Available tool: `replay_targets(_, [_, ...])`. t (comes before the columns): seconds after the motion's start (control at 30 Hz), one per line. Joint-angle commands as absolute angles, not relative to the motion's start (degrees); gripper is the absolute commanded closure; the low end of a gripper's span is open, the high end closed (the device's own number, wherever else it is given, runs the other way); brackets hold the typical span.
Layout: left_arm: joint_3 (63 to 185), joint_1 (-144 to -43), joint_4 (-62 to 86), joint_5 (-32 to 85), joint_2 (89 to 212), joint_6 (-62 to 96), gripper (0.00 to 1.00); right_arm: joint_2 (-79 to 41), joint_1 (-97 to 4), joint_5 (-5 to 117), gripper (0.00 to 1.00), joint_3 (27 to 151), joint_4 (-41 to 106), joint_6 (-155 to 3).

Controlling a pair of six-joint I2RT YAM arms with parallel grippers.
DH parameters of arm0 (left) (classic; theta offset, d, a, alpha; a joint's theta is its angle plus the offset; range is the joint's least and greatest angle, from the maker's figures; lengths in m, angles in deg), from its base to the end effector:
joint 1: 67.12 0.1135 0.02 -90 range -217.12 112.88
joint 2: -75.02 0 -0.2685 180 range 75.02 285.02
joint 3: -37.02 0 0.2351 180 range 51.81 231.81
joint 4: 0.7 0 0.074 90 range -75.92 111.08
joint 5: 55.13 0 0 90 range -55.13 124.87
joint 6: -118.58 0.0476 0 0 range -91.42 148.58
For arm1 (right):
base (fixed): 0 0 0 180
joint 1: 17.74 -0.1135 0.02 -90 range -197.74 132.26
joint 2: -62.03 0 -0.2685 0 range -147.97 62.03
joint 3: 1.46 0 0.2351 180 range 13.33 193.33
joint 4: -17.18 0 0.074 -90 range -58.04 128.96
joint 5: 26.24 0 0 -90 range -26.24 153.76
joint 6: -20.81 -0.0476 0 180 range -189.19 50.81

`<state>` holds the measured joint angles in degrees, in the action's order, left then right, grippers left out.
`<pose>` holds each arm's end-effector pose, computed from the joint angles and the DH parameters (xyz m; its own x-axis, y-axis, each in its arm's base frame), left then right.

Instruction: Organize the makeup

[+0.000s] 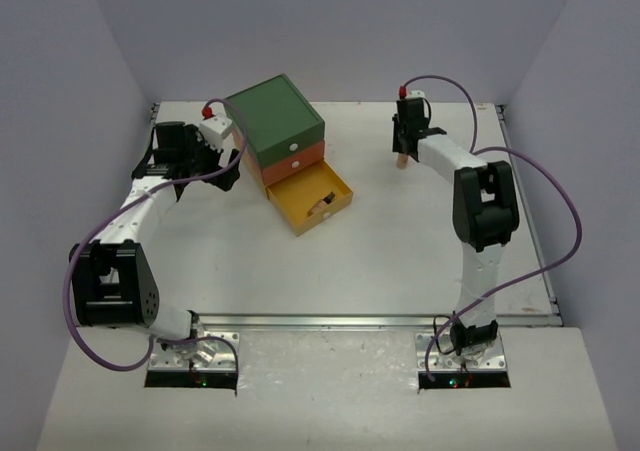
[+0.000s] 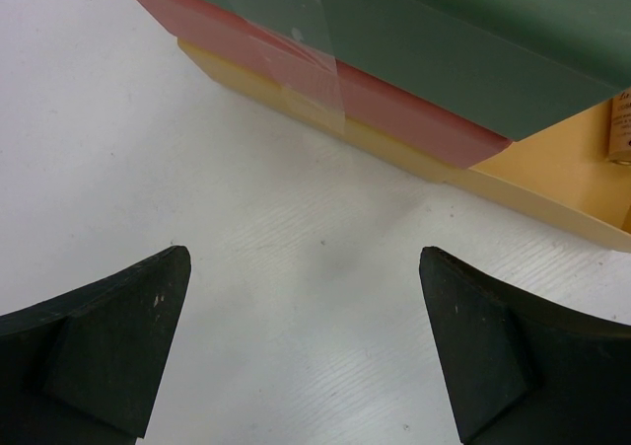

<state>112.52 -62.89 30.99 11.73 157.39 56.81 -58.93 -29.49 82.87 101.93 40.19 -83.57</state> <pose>0.3104 0.0042 0.2781 -0.4348 0.4040 -0.8048 0.5043 0.8497 0.1541 0.4659 0.0810 0.1954 -0.6043 0.1140 -0.7886 0.2076 0.9781 -0.0177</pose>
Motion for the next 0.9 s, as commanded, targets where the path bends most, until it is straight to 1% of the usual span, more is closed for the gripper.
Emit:
replay_targets(0.0, [114.89,-62.27,30.29,11.07,157.19,57.01,0.0,-55.26,-29.34,83.81,0.94,100.7,36.21,-81.4])
replay_targets(0.03, [114.84,-62.21,30.41,11.13,157.19,57.12,0.0,-53.76,-29.34,83.58,0.99,99.89,35.75,-80.82])
replay_targets(0.07, [114.83,-62.2,30.43,11.14,157.19,57.22,0.0,-52.57,-29.34,83.33,1.0,98.49,35.11,-80.43])
replay_targets(0.2, [114.82,-62.21,30.53,11.14,157.12,57.31,0.0,-43.84,-29.92,80.93,1.0,90.7,30.35,-79.94])
replay_targets(0.23, [114.82,-62.27,30.59,11.07,157.18,57.25,0.0,-41.32,-30.26,78.61,1.0,88.59,28.67,-79.84])
replay_targets(0.33, [114.98,-62.29,30.52,10.88,157.13,56.99,0.0,-28.95,-33.63,71.54,1.0,77.67,18.27,-79.33])
replay_targets(0.43, [115.33,-62.2,30.68,10.8,156.86,56.56,0.0,-22.66,-37.73,67.09,1.0,73.14,12.9,-77.97])
replay_targets(0.5, [115.56,-62.27,30.69,10.51,156.77,56.11,0.0,-20.93,-40.79,63.86,1.0,72.07,10.72,-79.67])
replay_targets(0.57, [115.7,-62.24,30.74,10.31,156.4,55.7,0.0,-21.54,-42.87,55.68,1.0,71.6,7.94,-82.79])
replay_targets(0.67, [115.97,-62.2,31.02,10.35,156.19,55.41,0.0,-24.51,-45.38,49.44,1.0,71.27,3.23,-88.21])
replay_targets(0.73, [115.94,-62.26,31.42,10.32,155.99,55.33,0.0,-27.71,-46.98,47.69,1.0,71.08,-1.67,-92.13])
replay_targets(0.87, [115.84,-62.27,32.07,10.47,155.38,55.49,0.0,-34.83,-49.49,45.83,1.0,73.73,-6.02,-96.32])
